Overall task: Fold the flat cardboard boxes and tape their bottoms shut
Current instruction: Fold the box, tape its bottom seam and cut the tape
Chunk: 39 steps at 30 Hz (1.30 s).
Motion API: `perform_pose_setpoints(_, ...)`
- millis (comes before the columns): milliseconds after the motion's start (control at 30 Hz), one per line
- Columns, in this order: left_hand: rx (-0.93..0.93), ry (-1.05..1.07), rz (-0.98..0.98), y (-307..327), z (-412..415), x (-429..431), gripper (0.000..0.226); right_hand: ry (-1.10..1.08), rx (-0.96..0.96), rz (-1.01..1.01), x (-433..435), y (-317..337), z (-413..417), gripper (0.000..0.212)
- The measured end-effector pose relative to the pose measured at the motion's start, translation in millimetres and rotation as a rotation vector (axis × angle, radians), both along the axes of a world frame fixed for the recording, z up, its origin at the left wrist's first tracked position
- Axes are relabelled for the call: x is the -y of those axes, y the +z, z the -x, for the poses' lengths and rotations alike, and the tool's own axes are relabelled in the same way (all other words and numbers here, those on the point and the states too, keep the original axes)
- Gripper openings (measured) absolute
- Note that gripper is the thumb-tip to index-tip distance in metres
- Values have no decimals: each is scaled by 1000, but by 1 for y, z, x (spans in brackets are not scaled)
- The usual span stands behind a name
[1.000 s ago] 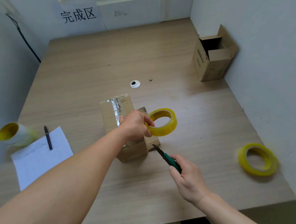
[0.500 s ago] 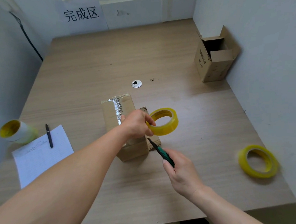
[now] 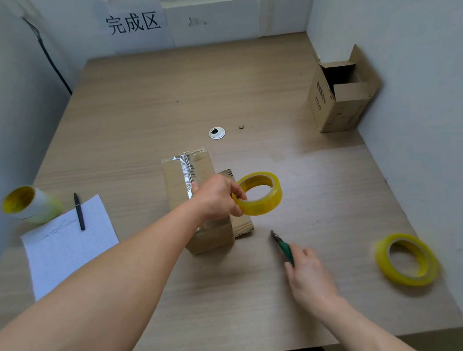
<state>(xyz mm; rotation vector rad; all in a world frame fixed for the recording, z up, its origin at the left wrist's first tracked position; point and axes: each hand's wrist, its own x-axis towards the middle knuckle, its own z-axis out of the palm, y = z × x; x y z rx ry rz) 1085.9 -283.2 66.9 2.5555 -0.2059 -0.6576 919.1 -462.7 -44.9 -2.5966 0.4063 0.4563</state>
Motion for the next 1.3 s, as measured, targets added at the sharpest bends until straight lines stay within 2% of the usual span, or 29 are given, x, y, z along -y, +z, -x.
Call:
perform_pose_setpoints(67,8,3,-5,-1,0,0,25,6,-55,37,11,-7,3,37)
perform_pose_setpoints(133,12,5,-12,-2,0,0,25,68,-76,161,12,-5,0,39)
perform_pose_setpoints(167,12,4,-14,-3,0,0,25,75,-11,212,10,-2,-3,39)
perform_pose_setpoints(200,10,2,-15,-3,-1,1,25,60,135,210,7,4,-7,39)
perform_pose_setpoints(300,17,-1,-24,-4,-1,1,25,98,741,18,-9,39,-27,38)
perform_pose_setpoints(367,10,1,-28,-5,-2,1,26,220,911,-12,-21,67,-47,42)
perform_pose_setpoints(433,13,-4,-30,-6,-2,2,25,315,865,62,-30,83,-70,49)
perform_pose_setpoints(567,41,-42,-33,-8,-3,-1,24,470,552,190,-35,93,-105,44)
perform_pose_setpoints(700,71,-61,-39,-13,-2,-3,22,479,341,10,-37,95,-120,45)
perform_pose_setpoints(800,96,-68,13,-15,2,-6,23,447,203,1,-38,91,-125,51)
perform_pose_setpoints(933,127,-77,93,-18,10,-16,35,480,127,-5,-41,85,-130,48)
perform_pose_setpoints(1100,277,-253,54,-33,24,-33,47,521,80,-41,-43,91,-139,39)
perform_pose_setpoints(1300,389,-214,149,-44,26,-38,53,596,29,9,-44,91,-144,39)
